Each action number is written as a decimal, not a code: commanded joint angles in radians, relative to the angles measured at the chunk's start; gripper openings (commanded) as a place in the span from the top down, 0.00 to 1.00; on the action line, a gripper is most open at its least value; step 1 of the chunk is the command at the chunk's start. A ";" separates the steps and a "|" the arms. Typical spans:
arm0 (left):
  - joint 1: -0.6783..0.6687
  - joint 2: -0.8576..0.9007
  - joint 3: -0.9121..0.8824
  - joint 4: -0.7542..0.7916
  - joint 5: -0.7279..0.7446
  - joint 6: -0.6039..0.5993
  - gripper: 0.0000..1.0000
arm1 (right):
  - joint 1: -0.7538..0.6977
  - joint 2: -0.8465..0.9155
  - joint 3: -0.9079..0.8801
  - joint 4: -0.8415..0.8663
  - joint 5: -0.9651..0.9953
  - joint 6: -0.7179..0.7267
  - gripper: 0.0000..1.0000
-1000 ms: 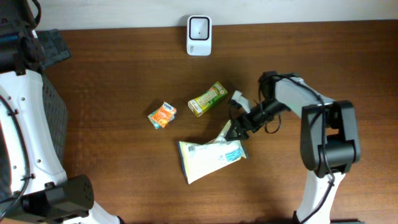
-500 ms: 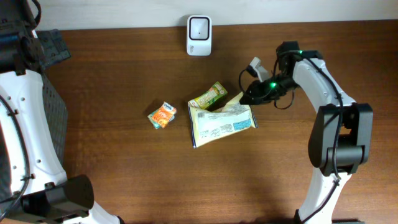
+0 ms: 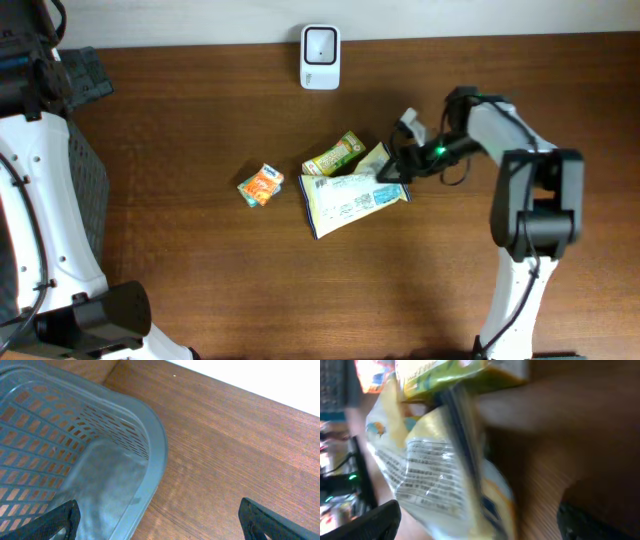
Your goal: Scan the item barcode
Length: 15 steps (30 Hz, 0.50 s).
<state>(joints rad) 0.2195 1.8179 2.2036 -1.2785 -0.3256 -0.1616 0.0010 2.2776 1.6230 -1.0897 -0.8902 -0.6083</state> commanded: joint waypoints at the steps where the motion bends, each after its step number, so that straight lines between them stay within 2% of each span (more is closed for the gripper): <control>1: 0.004 0.002 -0.001 0.001 0.000 -0.009 0.01 | 0.098 0.035 -0.011 -0.005 -0.127 -0.095 0.01; 2: 0.004 0.002 -0.001 0.001 0.000 -0.009 0.01 | 0.116 0.035 -0.011 -0.006 -0.126 -0.094 0.01; 4: 0.004 0.002 -0.001 0.001 0.000 -0.009 0.01 | 0.145 0.037 -0.014 -0.005 -0.115 -0.091 0.22; 5: 0.004 0.002 -0.001 0.001 0.000 -0.010 0.01 | 0.155 0.037 -0.014 -0.006 -0.116 -0.090 0.43; 6: 0.004 0.002 -0.001 0.001 0.000 -0.009 0.01 | 0.156 0.037 -0.014 -0.005 -0.116 -0.082 0.57; 8: 0.004 0.002 -0.001 0.001 0.000 -0.010 0.01 | 0.155 0.037 -0.014 0.007 -0.116 -0.039 0.73; 13: 0.004 0.002 -0.001 0.001 0.000 -0.010 0.01 | 0.155 0.036 -0.014 0.007 -0.135 0.027 0.96; 15: 0.004 0.002 -0.001 0.001 0.000 -0.009 0.01 | 0.155 0.029 -0.014 -0.005 -0.136 0.073 0.96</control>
<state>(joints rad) 0.2195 1.8179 2.2036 -1.2785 -0.3256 -0.1616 0.1585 2.3032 1.6169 -1.0874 -0.9977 -0.5949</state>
